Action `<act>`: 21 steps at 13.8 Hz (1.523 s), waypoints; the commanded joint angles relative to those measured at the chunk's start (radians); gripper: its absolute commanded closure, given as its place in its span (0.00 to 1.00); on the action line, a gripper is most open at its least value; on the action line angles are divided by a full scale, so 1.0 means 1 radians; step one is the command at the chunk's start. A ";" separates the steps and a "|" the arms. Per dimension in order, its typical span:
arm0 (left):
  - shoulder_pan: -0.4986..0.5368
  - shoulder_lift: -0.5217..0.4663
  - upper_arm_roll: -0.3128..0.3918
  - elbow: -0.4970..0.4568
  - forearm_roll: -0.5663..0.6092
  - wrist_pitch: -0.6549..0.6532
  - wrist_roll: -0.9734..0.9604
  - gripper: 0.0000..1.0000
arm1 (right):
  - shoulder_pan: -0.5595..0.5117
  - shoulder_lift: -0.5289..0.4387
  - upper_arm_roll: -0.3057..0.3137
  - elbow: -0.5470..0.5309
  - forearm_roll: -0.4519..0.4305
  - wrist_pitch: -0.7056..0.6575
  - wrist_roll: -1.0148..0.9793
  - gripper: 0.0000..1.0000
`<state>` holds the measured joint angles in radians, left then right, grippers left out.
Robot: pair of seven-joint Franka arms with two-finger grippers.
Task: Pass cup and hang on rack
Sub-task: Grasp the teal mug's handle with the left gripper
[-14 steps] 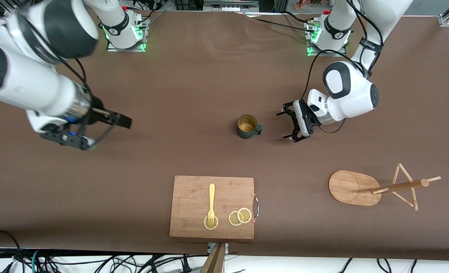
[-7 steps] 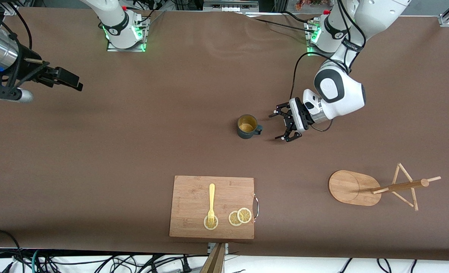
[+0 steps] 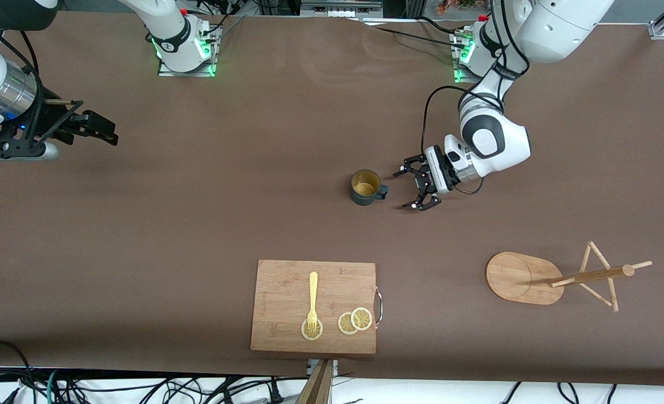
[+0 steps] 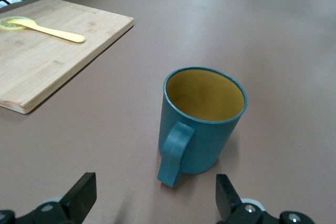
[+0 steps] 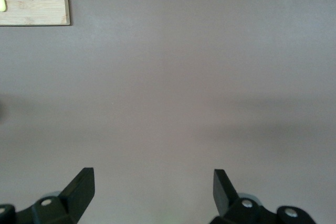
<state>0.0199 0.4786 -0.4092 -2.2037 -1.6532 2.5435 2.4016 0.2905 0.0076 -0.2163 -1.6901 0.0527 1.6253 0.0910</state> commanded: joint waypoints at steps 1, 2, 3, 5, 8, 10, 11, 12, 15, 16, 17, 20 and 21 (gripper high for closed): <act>0.011 0.058 -0.006 0.038 -0.080 -0.038 0.134 0.00 | -0.001 -0.005 -0.003 -0.002 -0.028 0.004 -0.028 0.00; 0.012 0.063 -0.006 0.038 -0.080 -0.039 0.142 0.00 | -0.001 -0.005 -0.003 0.000 -0.049 0.004 -0.019 0.00; 0.011 0.066 -0.006 0.038 -0.080 -0.039 0.142 0.00 | -0.001 -0.005 -0.003 0.000 -0.065 0.004 -0.017 0.00; 0.011 0.071 -0.006 0.059 -0.083 -0.040 0.149 0.00 | 0.001 0.006 -0.003 0.018 -0.085 -0.002 -0.019 0.00; 0.002 0.103 -0.006 0.073 -0.141 -0.042 0.206 0.00 | 0.003 0.032 -0.002 0.058 -0.111 -0.022 -0.019 0.00; -0.014 0.120 -0.008 0.078 -0.163 -0.043 0.215 0.00 | 0.006 0.043 0.000 0.072 -0.111 -0.022 -0.013 0.00; -0.014 0.120 -0.006 0.079 -0.160 -0.045 0.218 0.10 | 0.009 0.052 0.003 0.072 -0.113 -0.024 -0.001 0.00; -0.014 0.121 -0.008 0.079 -0.162 -0.054 0.229 0.21 | 0.012 0.052 0.006 0.072 -0.111 -0.024 0.012 0.00; -0.015 0.133 -0.008 0.091 -0.163 -0.072 0.278 0.46 | 0.016 0.052 0.011 0.072 -0.113 -0.027 0.016 0.00; -0.017 0.141 -0.008 0.093 -0.163 -0.072 0.280 0.57 | 0.016 0.052 0.011 0.072 -0.111 -0.028 0.018 0.00; -0.017 0.146 -0.008 0.094 -0.162 -0.072 0.281 0.70 | 0.016 0.051 0.011 0.073 -0.106 -0.028 0.019 0.00; -0.005 0.146 -0.005 0.094 -0.149 -0.120 0.283 1.00 | 0.016 0.051 0.009 0.072 -0.102 -0.030 0.023 0.00; -0.002 0.147 -0.005 0.094 -0.149 -0.127 0.283 1.00 | 0.016 0.051 0.011 0.072 -0.102 -0.030 0.023 0.00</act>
<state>0.0118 0.6091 -0.4154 -2.1285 -1.7804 2.4467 2.6446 0.3025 0.0546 -0.2068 -1.6395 -0.0406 1.6172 0.0999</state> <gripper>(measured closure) 0.815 0.000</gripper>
